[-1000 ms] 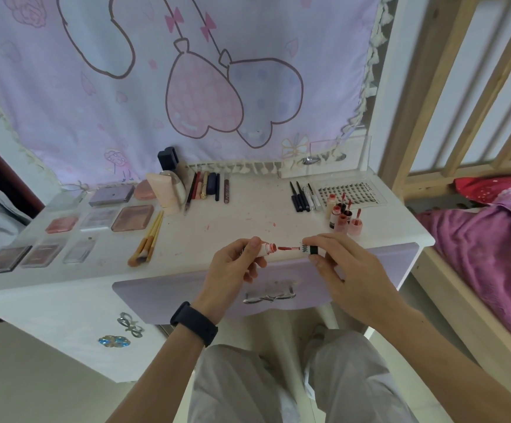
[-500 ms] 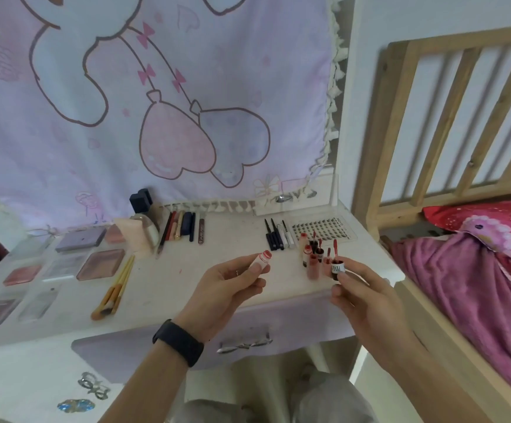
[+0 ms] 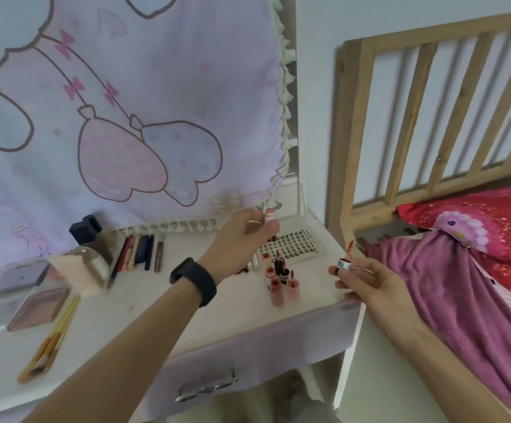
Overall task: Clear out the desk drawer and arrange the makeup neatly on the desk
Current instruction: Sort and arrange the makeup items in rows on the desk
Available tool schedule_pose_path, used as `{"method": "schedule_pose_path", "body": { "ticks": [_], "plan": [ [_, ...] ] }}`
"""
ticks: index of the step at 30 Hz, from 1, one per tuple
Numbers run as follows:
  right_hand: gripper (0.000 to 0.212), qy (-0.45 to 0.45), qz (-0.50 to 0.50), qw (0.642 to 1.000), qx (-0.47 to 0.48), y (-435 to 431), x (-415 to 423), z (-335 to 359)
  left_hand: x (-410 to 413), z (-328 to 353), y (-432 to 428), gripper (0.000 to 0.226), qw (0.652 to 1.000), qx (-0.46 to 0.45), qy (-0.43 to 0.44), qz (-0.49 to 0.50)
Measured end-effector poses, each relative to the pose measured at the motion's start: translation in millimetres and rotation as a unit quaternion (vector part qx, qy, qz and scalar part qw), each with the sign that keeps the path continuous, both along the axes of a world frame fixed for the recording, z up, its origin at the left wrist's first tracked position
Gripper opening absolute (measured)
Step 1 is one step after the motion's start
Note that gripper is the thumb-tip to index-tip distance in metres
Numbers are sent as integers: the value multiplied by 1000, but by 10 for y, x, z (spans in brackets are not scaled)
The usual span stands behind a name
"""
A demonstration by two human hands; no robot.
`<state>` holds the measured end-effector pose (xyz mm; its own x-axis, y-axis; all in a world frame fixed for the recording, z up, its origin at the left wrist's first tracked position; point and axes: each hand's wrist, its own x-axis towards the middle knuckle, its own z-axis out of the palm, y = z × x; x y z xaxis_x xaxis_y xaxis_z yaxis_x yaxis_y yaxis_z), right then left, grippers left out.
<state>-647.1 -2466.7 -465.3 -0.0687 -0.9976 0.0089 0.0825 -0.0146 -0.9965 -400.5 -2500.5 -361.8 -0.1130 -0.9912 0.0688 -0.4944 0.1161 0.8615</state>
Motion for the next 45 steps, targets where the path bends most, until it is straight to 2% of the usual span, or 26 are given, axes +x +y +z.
{"method": "schedule_pose_path", "body": {
  "ticks": [3, 6, 8, 11, 16, 20, 26, 38, 45],
  "plan": [
    [20, 48, -9, 999, 1, -230, -3, -46, -139, -12, -268, 21, 993, -13, -108, -36],
    [16, 125, -30, 991, -20, -446, 28, -96, -274, -111, -502, 33, 981, -13, -187, -46],
    [16, 192, -37, 980, -35, -544, 59, -108, -342, -159, -607, 38, 971, 5, -236, -42],
    [15, 264, -42, 963, -41, -653, 110, -126, -399, -241, -717, 27, 954, 37, -295, -49],
    [10, 367, -27, 929, -41, -722, 184, -190, -450, -336, -779, 40, 911, 48, -404, -73],
    [21, 456, -43, 887, -58, -701, 249, -208, -462, -363, -823, 46, 904, 44, -417, -78],
    [27, 486, -47, 870, -67, -684, 303, -224, -481, -366, -846, 29, 887, 25, -450, -100],
    [27, 501, -62, 861, -65, -698, 326, -285, -499, -376, -820, 41, 876, 24, -472, -94],
    [25, 466, -58, 881, -61, -698, 311, -245, -448, -215, -791, 42, 902, 41, -419, -96]
  ]
}}
